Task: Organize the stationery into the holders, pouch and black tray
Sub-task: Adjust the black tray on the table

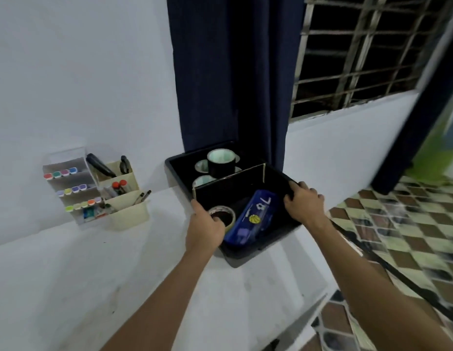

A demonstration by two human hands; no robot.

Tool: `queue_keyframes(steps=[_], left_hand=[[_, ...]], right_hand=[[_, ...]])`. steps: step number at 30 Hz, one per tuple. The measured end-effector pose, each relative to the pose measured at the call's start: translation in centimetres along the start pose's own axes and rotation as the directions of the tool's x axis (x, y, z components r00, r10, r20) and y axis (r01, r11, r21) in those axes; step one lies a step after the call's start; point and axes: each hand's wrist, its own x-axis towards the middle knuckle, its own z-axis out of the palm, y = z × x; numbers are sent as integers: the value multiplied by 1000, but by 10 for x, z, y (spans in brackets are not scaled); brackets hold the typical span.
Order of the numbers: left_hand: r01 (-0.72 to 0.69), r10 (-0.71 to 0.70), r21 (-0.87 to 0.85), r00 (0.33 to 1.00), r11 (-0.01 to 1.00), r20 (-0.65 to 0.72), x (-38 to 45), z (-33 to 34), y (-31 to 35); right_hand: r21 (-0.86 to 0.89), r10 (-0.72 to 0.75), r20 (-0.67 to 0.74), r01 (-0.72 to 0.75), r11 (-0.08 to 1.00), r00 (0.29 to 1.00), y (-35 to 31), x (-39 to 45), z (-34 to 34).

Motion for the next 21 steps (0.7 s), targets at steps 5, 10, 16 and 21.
queue_keyframes(steps=[5,10,16,21], left_hand=[[-29,28,15,1000,999,7,-1,-18,-9],[-17,17,-17,1000,1000,-1,-8,-36,-26],[-9,10,5,1000,1000,-24,-14,-65,-49],[8,-8,7,1000,1000,-15,-17,-78,-58]], right_hand=[[91,3,-20,-1,996,1000,-11,-9,0],[83,-43,-47,47,995,998,-26,-23,8],[64,-75,-60,79,995,995,-52,-45,19],[70,-87,-65,91,993,994,-63,-54,21]])
